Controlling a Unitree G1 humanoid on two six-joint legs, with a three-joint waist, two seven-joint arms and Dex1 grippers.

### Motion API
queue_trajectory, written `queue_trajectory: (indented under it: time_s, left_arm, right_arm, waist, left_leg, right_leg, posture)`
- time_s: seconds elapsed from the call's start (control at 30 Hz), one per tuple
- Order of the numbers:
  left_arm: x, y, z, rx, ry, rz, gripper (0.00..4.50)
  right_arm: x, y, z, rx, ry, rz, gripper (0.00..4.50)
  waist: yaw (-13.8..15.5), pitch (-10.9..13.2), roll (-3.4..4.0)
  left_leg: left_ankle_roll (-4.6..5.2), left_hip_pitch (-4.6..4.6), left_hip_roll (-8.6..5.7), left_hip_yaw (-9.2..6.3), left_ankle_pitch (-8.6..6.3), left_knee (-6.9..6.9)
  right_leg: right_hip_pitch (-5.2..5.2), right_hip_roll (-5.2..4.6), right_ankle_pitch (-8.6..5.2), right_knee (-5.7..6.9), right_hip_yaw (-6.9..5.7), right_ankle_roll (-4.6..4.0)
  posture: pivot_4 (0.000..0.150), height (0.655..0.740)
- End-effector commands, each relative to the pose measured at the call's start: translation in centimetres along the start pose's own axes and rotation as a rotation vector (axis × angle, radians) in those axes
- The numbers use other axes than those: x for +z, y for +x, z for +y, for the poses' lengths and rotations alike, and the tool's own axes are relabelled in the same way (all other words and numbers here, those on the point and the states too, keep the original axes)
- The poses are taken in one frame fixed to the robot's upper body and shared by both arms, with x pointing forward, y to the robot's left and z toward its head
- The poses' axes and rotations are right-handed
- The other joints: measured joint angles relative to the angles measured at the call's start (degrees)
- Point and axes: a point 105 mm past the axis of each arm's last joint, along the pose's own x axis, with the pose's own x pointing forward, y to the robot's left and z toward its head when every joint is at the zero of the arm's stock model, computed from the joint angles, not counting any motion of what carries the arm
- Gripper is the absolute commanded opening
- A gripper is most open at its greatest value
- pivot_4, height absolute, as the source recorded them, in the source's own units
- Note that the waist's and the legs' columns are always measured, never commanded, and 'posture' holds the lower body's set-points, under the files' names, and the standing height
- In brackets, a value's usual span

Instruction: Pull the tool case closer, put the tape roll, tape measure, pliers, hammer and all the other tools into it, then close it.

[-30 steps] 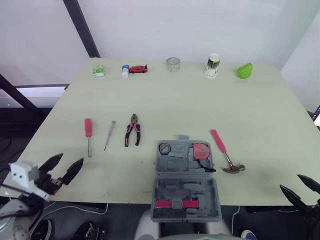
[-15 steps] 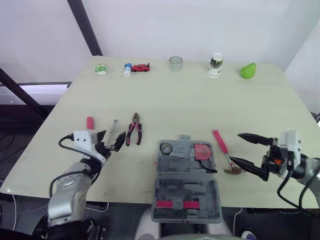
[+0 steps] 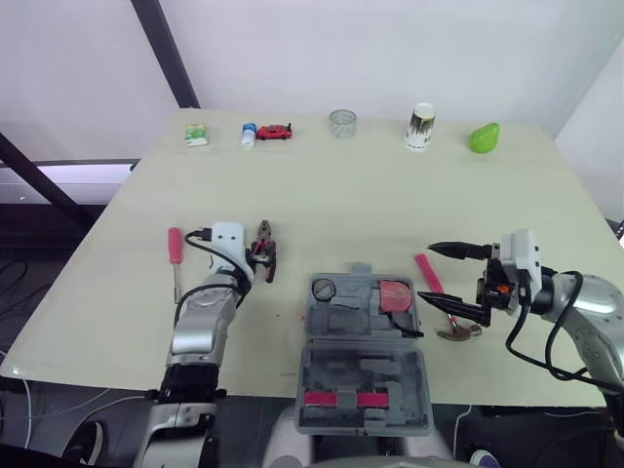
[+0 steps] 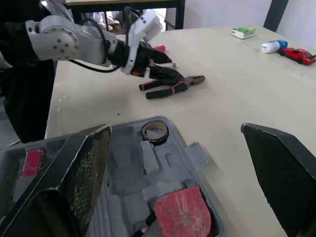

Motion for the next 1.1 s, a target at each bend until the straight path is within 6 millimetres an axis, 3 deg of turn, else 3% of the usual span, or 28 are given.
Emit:
queue_trajectory:
  time_s: [0.03, 0.43, 0.63, 0.77, 0.97, 1.1]
  left_arm:
    - [0.4, 0.4, -0.3, 0.018, 0.012, 0.007, 4.50]
    - [-1.6, 1.4, -0.9, 0.071, -0.040, 0.153, 4.50]
    - [-2.3, 1.8, -0.8, 0.079, -0.087, 0.202, 4.50]
    - [-2.4, 1.8, -1.1, 0.072, -0.100, 0.208, 2.66]
    - [-2.2, 1.4, -1.1, 0.074, -0.097, 0.197, 2.57]
    - [-0.2, 0.7, -1.1, -0.012, -0.037, 0.126, 2.57]
  right_arm:
    - [0.8, 0.2, 0.0, 0.008, -0.037, -0.020, 4.43]
    - [1.3, 1.1, 0.5, 0.037, -0.030, -0.019, 4.43]
    - [1.2, 1.4, -0.2, -0.014, -0.025, 0.006, 4.43]
    - [1.3, 1.5, -0.9, -0.060, -0.013, 0.010, 4.50]
    - [1.0, 1.6, -1.0, -0.074, -0.006, 0.020, 4.50]
    - [0.9, 1.7, -1.0, -0.075, -0.004, 0.029, 4.50]
  waist:
    - [0.0, 0.0, 0.00]
    - [-0.1, 0.0, 0.00]
    - [0.1, 0.0, 0.00]
    - [0.1, 0.0, 0.01]
    - [0.3, 0.0, 0.01]
    - [0.2, 0.0, 0.00]
  left_leg:
    - [0.00, 0.00, 0.00, 0.00, 0.00, 0.00]
    - [0.00, 0.00, 0.00, -0.02, 0.00, 0.01]
    - [-0.01, 0.00, -0.01, -0.01, 0.00, 0.04]
    - [-0.01, 0.02, -0.01, -0.02, 0.00, 0.06]
    - [-0.01, 0.02, -0.03, 0.01, 0.01, 0.07]
    - [-0.01, 0.02, -0.02, 0.00, 0.01, 0.06]
  right_leg:
    - [0.00, 0.00, 0.00, 0.00, 0.01, 0.00]
    - [0.00, 0.00, 0.00, 0.02, -0.01, 0.00]
    - [0.00, -0.01, 0.00, 0.05, 0.00, 0.00]
    - [0.00, 0.00, 0.00, 0.10, -0.01, 0.00]
    - [0.00, -0.02, 0.00, 0.09, 0.02, 0.00]
    - [0.00, -0.01, 0.00, 0.09, 0.01, 0.00]
  posture:
    - [0.150, 0.7400]
    - [0.150, 0.7400]
    - [0.150, 0.7400]
    - [0.150, 0.7400]
    - [0.150, 0.7400]
    - [0.150, 0.7400]
